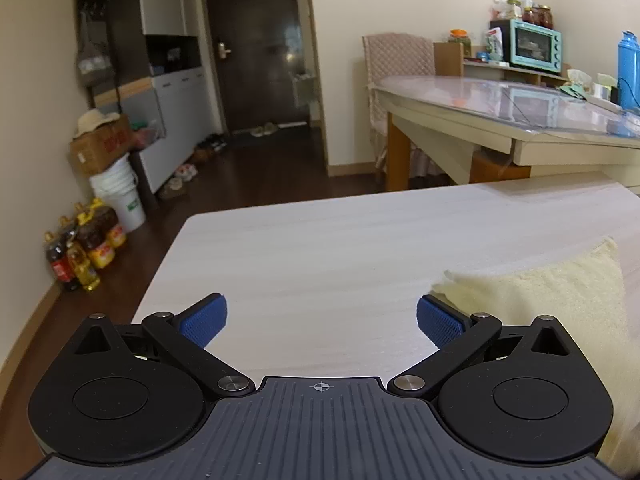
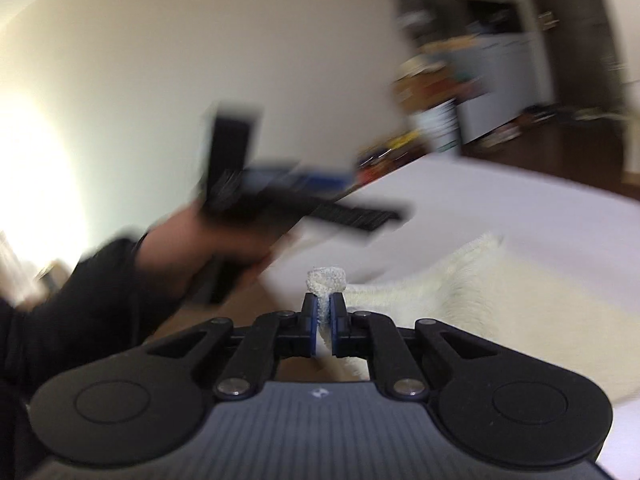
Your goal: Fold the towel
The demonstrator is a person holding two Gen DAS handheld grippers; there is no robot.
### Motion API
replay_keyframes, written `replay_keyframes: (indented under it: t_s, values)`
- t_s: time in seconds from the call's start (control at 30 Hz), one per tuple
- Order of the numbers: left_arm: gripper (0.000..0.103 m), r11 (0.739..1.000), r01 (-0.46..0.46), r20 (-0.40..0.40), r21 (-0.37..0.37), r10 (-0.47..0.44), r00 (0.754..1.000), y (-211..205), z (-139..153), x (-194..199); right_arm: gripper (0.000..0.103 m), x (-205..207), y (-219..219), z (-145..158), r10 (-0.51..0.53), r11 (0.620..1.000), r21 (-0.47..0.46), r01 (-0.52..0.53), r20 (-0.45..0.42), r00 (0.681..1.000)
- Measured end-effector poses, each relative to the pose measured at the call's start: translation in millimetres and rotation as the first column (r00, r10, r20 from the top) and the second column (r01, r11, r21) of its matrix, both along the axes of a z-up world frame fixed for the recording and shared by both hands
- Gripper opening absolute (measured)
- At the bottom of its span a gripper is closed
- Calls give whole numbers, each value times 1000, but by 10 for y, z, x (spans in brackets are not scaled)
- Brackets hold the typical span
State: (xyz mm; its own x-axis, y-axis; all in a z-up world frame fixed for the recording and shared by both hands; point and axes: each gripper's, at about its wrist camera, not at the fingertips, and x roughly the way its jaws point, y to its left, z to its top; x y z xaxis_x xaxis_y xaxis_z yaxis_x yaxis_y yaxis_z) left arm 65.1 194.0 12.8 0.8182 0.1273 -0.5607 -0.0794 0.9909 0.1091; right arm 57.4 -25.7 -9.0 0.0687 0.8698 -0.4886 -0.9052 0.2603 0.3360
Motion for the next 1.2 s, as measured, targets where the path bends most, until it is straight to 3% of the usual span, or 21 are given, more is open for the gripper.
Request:
replay_keyframes:
  t_s: [0.07, 0.13, 0.17, 0.33, 0.53, 0.7, 0.97, 1.0, 1.03, 1.07, 1.1, 1.2]
  values:
    - [103, 1000, 27, -7, 16, -27, 1000, 10, -8, 38, 12, -7, 125, -100, 39, 999, -24, -40, -37, 999]
    - [103, 998, 54, -17, 35, -54, 998, -11, -34, 84, 41, -13, 177, -151, 72, 996, -49, -74, -56, 996]
    - [103, 996, 79, -26, 47, -78, 997, -39, -58, 118, 46, -34, 166, -150, 78, 995, -54, -80, -44, 996]
    - [103, 970, 213, -77, 119, -205, 976, -193, -211, 282, 45, 81, -87, 60, 6, 999, -53, -3, 38, 999]
    - [103, 937, 327, -105, 127, -315, 943, -305, -352, 376, 45, 734, -124, 205, -67, 984, -148, 95, 185, 980]
    - [103, 925, 354, -119, 136, -340, 933, -309, -447, 369, 45, 1235, 312, 17, 9, 966, -253, 53, 237, 971]
    - [103, 929, 353, -113, 113, -341, 933, -258, -476, 375, 45, 1437, 840, -224, 168, 942, -326, -77, 262, 950]
    - [103, 929, 352, -113, 110, -340, 933, -252, -479, 377, 45, 1467, 863, -248, 181, 938, -334, -89, 256, 950]
    - [103, 930, 352, -112, 107, -340, 934, -246, -482, 378, 35, 1484, 852, -279, 192, 936, -338, -100, 249, 949]
    - [103, 930, 352, -112, 104, -340, 934, -239, -485, 379, 23, 1486, 841, -295, 203, 935, -335, -113, 248, 947]
    - [103, 931, 351, -111, 101, -340, 934, -233, -488, 381, 4, 1467, 806, -292, 202, 937, -333, -109, 261, 944]
    - [103, 932, 350, -110, 92, -340, 934, -214, -497, 385, 4, 1345, 633, -191, 197, 946, -311, -95, 315, 928]
